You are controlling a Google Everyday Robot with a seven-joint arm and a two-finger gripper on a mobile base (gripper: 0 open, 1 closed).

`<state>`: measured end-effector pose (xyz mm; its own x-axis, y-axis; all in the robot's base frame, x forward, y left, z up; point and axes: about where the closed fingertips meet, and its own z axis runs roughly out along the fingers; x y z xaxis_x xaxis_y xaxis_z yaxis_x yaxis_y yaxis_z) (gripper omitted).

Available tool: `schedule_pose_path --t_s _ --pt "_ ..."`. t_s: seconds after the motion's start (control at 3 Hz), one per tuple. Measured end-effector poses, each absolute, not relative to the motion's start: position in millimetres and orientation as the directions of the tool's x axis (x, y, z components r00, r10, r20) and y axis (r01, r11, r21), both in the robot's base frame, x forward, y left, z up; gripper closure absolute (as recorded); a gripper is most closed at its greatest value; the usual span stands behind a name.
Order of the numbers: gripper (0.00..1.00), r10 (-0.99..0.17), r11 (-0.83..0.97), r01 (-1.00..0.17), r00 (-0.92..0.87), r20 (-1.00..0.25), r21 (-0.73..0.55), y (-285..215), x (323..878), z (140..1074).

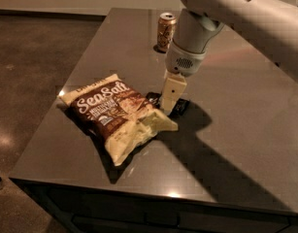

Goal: Move rxbar chocolate near brown chip bag

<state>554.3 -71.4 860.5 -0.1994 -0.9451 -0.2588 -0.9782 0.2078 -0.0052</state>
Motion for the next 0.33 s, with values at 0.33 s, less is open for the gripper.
schedule_pose_path --t_s 0.33 --pt "0.0 -0.945 0.208 -0.978 -0.199 -0.259 -0.006 -71.1 554.5 860.4"
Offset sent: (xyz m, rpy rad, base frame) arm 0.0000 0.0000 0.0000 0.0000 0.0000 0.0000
